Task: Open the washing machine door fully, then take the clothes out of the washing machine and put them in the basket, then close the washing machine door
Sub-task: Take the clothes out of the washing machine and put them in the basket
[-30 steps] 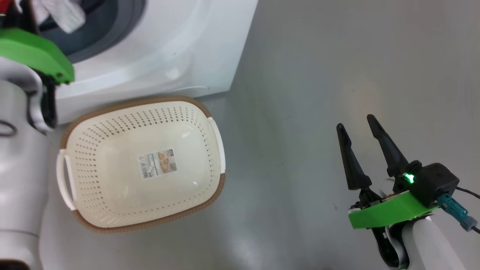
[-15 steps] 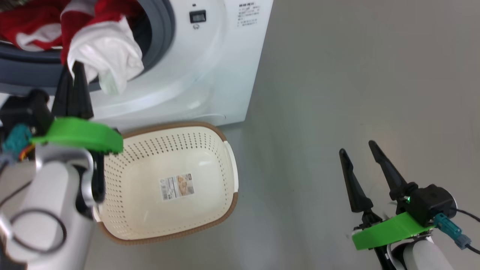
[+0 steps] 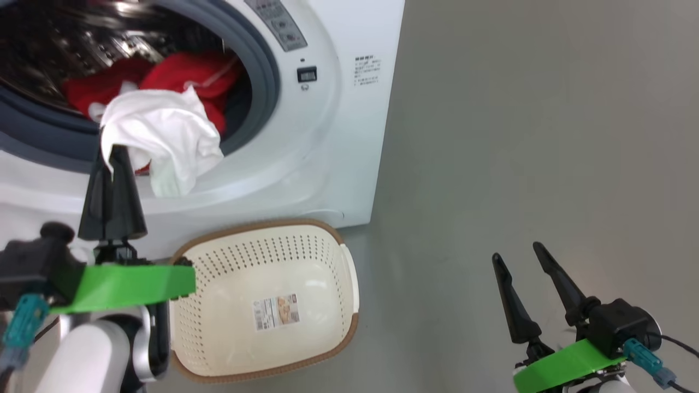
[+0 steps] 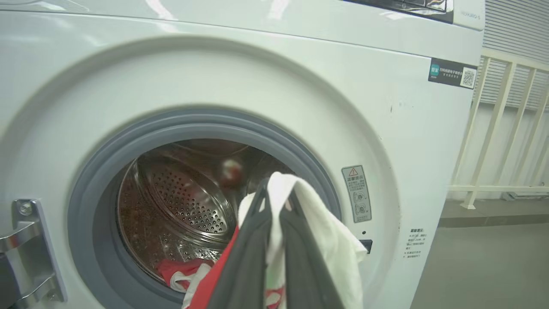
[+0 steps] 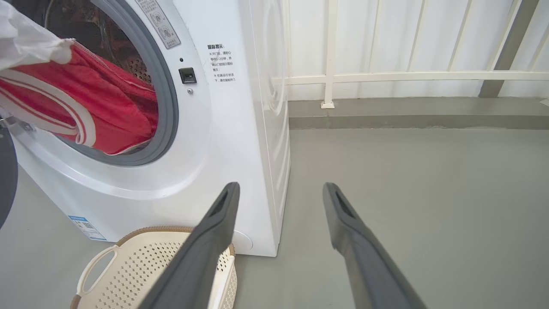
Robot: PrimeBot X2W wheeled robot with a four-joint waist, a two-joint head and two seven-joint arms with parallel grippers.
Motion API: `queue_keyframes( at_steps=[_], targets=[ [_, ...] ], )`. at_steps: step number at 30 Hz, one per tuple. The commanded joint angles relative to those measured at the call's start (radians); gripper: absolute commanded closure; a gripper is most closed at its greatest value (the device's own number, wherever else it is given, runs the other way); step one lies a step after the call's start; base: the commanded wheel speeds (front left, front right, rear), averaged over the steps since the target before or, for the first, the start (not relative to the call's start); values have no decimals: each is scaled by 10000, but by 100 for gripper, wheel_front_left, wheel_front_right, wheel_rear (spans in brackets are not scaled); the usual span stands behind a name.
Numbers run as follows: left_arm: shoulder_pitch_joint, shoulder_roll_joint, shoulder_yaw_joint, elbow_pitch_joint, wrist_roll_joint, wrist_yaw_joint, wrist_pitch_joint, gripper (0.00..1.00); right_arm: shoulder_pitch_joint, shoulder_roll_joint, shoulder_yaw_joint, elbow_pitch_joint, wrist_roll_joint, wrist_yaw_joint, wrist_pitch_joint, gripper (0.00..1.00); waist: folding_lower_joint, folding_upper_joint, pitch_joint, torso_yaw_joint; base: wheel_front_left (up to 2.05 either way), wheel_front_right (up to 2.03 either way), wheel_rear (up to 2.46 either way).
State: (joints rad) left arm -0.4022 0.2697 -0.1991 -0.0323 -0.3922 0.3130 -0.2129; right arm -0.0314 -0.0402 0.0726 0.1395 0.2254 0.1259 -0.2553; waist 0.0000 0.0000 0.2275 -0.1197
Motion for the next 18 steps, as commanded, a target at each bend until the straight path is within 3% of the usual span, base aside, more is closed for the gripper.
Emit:
queue_keyframes(
  at_steps=[1, 18],
  targets=[
    [90, 347, 428, -663, 174, 157, -147, 100, 94, -100, 202, -177, -134, 48, -65, 0, 0, 0, -471, 85, 0, 0, 0],
    [703, 280, 636, -2548, 729, 195, -468, 100, 494, -100, 169, -261, -71, 48, -65, 0, 0, 0, -1114, 217, 0, 0, 0]
  ],
)
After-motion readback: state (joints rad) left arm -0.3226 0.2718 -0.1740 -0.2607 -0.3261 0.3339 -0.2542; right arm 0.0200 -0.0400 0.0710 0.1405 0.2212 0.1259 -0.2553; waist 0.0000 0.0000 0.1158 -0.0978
